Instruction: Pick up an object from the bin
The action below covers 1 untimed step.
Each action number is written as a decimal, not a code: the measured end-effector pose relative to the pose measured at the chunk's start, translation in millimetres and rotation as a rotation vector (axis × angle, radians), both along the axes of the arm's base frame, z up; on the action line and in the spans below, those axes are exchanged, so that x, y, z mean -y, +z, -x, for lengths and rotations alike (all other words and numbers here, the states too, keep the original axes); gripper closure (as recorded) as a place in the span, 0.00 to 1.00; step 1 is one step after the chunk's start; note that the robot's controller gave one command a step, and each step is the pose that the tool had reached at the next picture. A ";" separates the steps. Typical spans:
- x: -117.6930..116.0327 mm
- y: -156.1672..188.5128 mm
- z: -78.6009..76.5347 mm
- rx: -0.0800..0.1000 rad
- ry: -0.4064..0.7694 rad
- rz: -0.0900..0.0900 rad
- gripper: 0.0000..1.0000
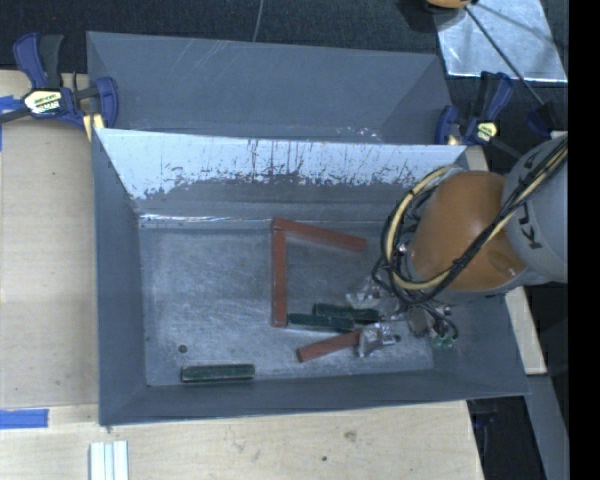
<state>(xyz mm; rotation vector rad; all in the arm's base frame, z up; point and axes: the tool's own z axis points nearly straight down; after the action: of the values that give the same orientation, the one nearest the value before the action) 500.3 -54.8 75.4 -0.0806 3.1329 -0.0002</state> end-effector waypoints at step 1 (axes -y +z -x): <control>0.0 0.0 0.0 0.000 0.000 0.000 1.00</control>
Offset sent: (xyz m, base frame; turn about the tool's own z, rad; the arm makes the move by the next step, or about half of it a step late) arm 0.0407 -0.0049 0.1395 0.0371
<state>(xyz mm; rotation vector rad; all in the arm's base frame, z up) 500.4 -54.8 75.5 -0.0811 3.1328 -0.0005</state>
